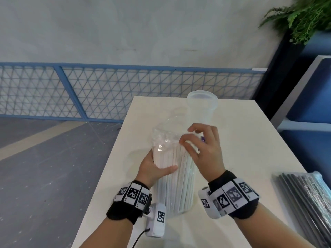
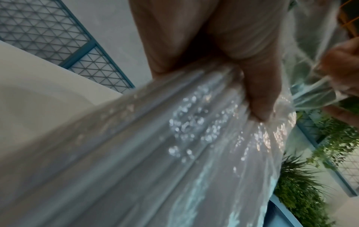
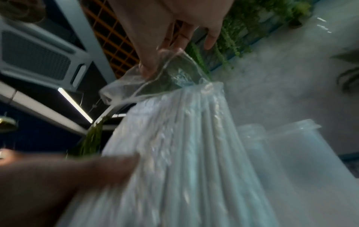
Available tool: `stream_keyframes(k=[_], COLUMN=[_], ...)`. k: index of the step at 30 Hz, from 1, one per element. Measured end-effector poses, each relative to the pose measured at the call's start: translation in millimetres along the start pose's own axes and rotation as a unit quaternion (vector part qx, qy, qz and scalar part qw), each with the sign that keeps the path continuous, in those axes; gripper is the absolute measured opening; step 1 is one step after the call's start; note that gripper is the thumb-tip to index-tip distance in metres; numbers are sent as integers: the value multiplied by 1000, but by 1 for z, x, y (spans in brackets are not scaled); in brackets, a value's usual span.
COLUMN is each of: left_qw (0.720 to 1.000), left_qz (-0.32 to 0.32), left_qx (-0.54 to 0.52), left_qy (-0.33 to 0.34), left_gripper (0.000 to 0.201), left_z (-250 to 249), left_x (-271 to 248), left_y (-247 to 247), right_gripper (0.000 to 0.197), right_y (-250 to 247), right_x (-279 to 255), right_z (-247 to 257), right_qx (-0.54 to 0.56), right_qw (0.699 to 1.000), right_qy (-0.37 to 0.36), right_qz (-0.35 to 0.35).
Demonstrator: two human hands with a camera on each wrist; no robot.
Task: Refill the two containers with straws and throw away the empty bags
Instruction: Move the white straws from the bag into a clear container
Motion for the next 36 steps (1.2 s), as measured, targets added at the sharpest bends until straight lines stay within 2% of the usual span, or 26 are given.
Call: stream_keyframes(k=[3,6,8,10,12,13,15,17,18,20,23,26,29,31,33,36], left_qw=[1000,1000,999,999,999,1000,999,998,997,994,991,990,989,988,986,985], left_qz=[1,21,32,36,32,29,25,36,46,64,67,51,48,59,71,74], left_qx=[3,9,9,7,8,9,17,36,46,68,90,98,102,107,115,121], left_qy=[-15,-10,-7,-3,-1,0,12,27,35,51,67,83,91,91,94,99], left_gripper=[87,88,88,86,83,83,85,86,84,78,73,65,63,63,62,61], left_z=[4,2,1,0,-1,-1,-4,-8,-10,-17,-25,-29,-31,-31,-31,-29], left_x=[-2,-5,-6,-6,-5,-4,-3,-3,-3,-4,-4,-2,1,3,5,8], left_y=[-4,-4,-2,-3,-6,-8,-14,-19,-20,-23,-31,-42,-50,-52,-53,-57], right_gripper=[2,4,10,15,13,9,4,18,29,46,53,46,34,24,13,12], right_y=[-13,-11,-2,0,-3,-1,19,43,52,60,61,53,58,62,64,67], right_x=[24,47,56,60,60,57,46,31,27,28,38,45,43,42,44,41], right_z=[-13,-27,-38,-40,-28,-18,4,12,12,12,14,17,22,21,25,33], right_qx=[15,68,133,186,196,185,130,66,52,48,39,57,62,52,32,42], right_qw=[996,989,970,952,957,966,977,968,963,959,955,948,928,925,924,915], right_qy=[72,133,204,242,213,177,102,68,70,78,90,122,132,137,119,95], right_qz=[-43,-15,20,11,-1,24,134,232,257,269,281,287,342,351,361,390])
Point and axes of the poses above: each hand's wrist, its own x-axis towards the middle knuckle, its own y-axis out of the palm, z = x × y, the point moved 8 cm from there along x, towards the middle knuckle, and after that the axes turned 5 degrees about y, right-handed, at the moved point
